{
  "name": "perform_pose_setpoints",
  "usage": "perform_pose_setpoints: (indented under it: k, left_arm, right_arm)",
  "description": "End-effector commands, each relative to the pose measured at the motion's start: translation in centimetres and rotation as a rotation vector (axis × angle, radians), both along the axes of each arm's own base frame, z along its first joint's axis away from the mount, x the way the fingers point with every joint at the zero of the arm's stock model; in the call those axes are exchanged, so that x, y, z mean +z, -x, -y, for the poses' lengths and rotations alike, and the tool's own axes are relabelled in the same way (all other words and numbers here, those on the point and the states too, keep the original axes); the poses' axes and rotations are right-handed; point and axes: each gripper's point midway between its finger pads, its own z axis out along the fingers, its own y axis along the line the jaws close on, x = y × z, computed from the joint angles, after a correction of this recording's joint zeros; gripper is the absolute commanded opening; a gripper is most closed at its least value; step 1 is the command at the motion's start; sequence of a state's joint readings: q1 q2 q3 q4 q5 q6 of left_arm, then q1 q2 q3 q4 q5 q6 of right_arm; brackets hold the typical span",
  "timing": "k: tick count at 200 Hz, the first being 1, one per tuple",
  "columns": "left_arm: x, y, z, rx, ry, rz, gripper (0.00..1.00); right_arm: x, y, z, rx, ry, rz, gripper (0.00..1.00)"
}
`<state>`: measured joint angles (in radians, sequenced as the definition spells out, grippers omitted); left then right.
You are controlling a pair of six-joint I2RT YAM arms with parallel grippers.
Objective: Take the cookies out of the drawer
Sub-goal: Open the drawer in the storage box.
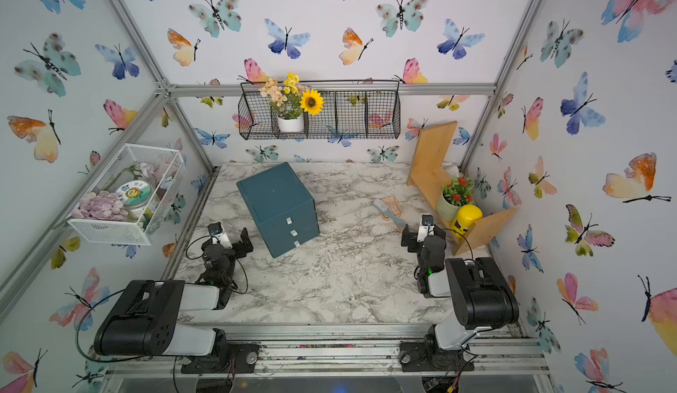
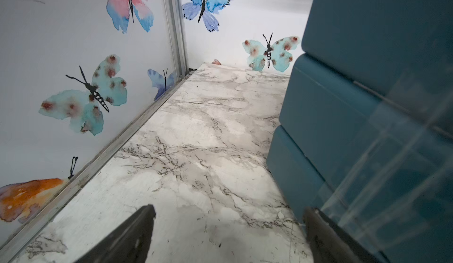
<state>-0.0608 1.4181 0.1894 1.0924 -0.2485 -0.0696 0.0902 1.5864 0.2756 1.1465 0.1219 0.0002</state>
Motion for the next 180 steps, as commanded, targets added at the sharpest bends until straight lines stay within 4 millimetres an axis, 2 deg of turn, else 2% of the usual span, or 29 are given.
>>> perform_pose_setpoints:
  k: [1,113,125,144,159,180]
  left_arm:
    - [0.8,-0.1,-0.2,0.011,-0.010,0.023,0.98]
    - [0.8,0.0,-0.2,0.005,-0.005,0.025,0.98]
    - [1.0,0.2,-0.2,0.005,-0.005,0.034,0.98]
    - [2.1,0.1,-0.8,0.044,0.005,0.043,0.98]
    - [2.7,-0.2,-1.0,0.059,0.007,0.016,0.98]
    - [4.4,0.4,-1.0,0.061,0.019,0.042,0.98]
  right_arm:
    - [0.6,0.1,-0.1,0.012,-0.014,0.024,0.99]
    - [0.7,0.2,-0.1,0.013,-0.016,0.029,0.99]
    - [2.1,0.3,0.6,-0.031,-0.023,0.084,0.99]
    - [3.3,0.6,1.3,-0.073,-0.027,0.056,0.99]
    - [5.2,0.6,0.7,-0.040,-0.032,0.069,0.99]
    - [8.3,0.6,-0.3,0.002,-0.157,0.113,0.99]
